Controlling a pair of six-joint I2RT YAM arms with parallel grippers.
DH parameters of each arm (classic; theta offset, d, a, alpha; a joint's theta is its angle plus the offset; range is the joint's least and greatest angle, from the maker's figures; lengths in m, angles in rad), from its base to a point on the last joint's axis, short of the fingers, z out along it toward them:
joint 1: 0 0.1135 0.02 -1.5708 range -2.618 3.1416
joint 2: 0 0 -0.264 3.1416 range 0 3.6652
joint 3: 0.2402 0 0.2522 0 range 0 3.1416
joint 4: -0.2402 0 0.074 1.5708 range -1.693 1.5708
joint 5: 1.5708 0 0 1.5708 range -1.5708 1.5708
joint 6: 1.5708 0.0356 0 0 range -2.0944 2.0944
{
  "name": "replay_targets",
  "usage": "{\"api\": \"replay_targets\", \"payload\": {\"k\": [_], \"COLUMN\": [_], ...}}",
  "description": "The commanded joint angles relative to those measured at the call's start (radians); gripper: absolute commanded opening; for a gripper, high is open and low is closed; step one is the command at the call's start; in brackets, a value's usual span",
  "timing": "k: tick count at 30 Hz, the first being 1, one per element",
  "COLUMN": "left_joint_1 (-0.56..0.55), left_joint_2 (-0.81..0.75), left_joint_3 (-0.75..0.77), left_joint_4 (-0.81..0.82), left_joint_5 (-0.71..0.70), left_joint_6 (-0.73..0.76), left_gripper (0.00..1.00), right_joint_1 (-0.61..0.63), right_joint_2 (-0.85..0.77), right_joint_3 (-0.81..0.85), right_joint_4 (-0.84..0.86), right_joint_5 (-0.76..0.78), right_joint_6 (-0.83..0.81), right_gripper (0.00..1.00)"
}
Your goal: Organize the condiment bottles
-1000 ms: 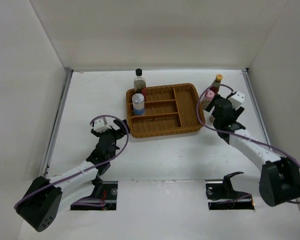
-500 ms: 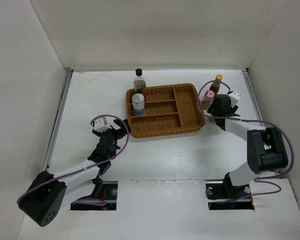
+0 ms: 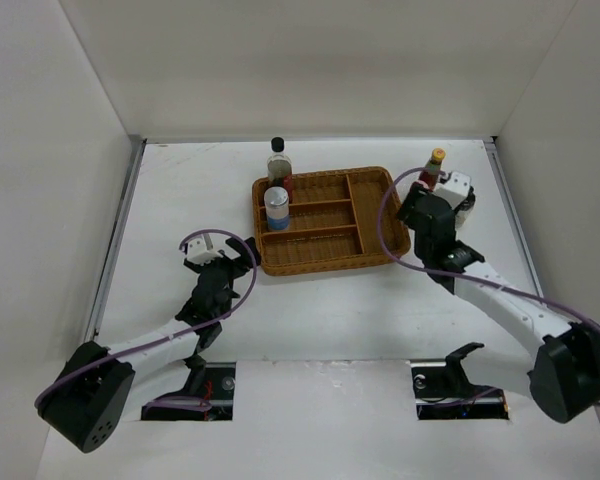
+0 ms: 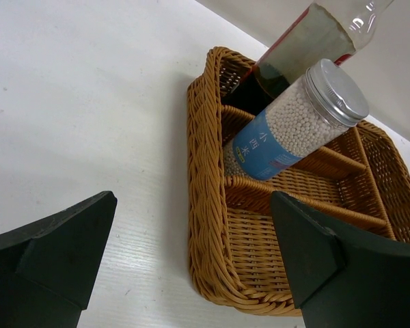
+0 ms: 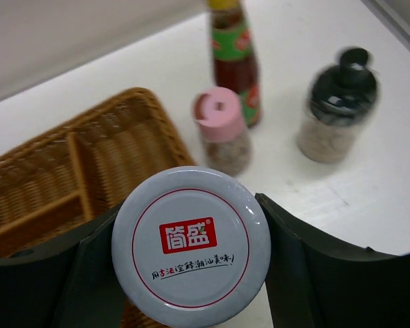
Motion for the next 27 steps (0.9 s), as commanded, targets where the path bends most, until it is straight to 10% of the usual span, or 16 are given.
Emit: {"api": "replay_targets", "payload": {"k": [1, 20, 27], "left_joint_1": [0.004, 0.011, 0.007], "left_joint_2": [-0.009, -0.037, -0.011], "left_joint_3": [-0.005, -0.019, -0.005], "left_joint_4": [0.059, 0.059, 0.059], "left_joint_5": [0.009, 0.020, 0.025], "left_joint_6": [-0.012, -0.013, -0.013], "left_gripper": [1.00, 1.00, 1.00], "right_joint_1": [0.047, -0.025, -0.033], "right_joint_2": [0.112, 0.831, 0.871], "right_joint_3": [0.140, 0.685, 0.697], "right_joint_4": [0.173, 0.189, 0.172], "right_joint_5": [-0.025, -0.221, -0.232], "right_joint_6": [-0.073, -0.108, -0.105], "right_gripper": [0.57, 0.60, 0.85]}}
